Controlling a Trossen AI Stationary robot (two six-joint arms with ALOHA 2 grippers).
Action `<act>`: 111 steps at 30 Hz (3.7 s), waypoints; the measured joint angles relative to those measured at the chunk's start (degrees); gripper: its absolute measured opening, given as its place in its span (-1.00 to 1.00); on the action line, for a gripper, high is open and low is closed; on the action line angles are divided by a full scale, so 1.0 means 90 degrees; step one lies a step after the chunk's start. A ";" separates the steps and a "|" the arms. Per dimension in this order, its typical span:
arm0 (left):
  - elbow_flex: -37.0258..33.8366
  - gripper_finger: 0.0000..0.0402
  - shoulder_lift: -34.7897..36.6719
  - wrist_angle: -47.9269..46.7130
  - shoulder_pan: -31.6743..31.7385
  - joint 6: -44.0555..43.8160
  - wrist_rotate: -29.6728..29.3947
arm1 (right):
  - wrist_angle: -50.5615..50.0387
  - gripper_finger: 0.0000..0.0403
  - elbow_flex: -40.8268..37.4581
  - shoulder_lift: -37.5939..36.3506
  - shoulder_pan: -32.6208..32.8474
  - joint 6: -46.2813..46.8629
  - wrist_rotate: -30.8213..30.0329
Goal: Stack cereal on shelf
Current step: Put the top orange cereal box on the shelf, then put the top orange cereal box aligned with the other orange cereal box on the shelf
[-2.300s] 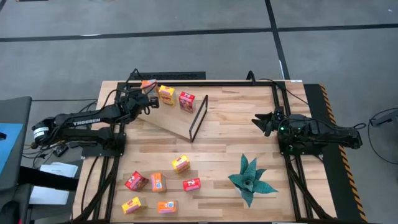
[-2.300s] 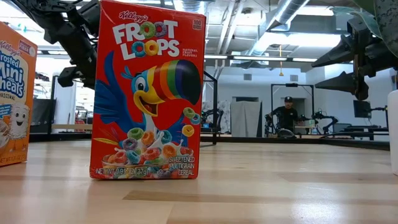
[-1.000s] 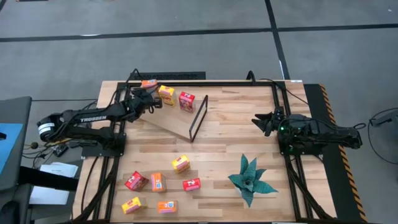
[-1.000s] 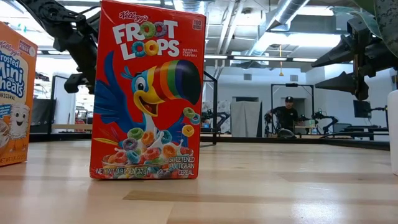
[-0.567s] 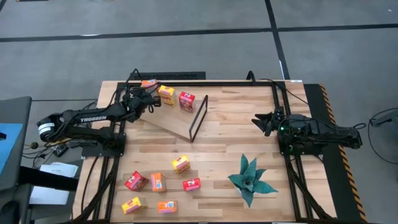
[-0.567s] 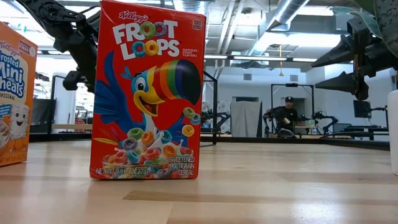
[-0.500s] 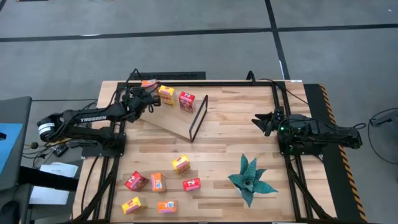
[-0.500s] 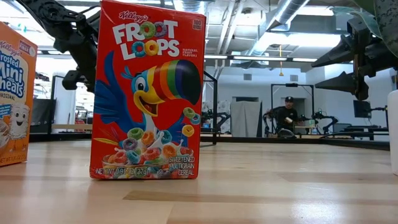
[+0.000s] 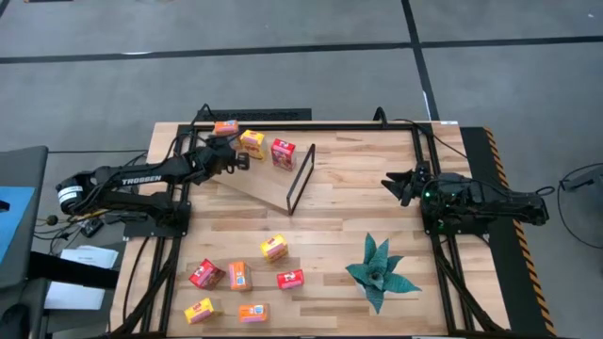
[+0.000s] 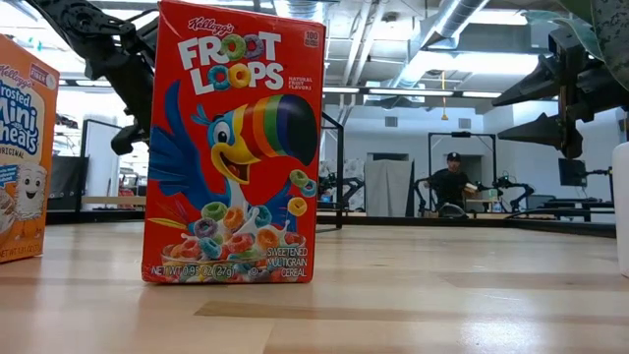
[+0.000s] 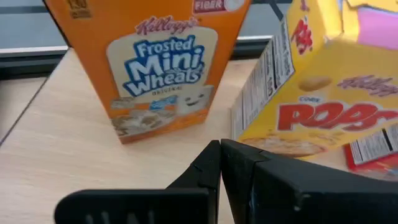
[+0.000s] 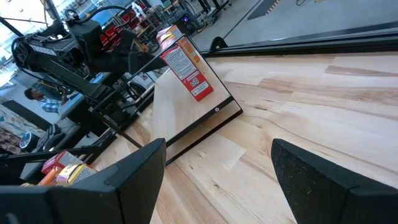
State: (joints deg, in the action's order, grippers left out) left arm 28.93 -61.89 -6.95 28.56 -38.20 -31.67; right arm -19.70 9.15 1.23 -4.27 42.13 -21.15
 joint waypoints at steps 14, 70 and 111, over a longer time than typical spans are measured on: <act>0.0005 -1.00 -0.0232 0.0024 0.0007 -0.0008 -0.0797 | -0.0002 0.57 0.0000 0.0000 0.0001 -0.0015 0.0000; 0.0093 -1.00 -0.0599 0.0655 0.0617 0.1188 -0.1489 | -0.0002 0.57 0.0000 -0.0002 0.0002 -0.0007 -0.0182; 0.0673 -1.00 0.3053 0.0131 -0.1401 0.0511 0.0146 | 0.1027 0.57 -0.0002 0.0577 0.0009 -0.0569 -0.0136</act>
State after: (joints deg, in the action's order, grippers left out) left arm 34.99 -34.41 -5.78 15.95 -33.59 -30.36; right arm -10.46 9.13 6.43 -4.19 37.01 -22.37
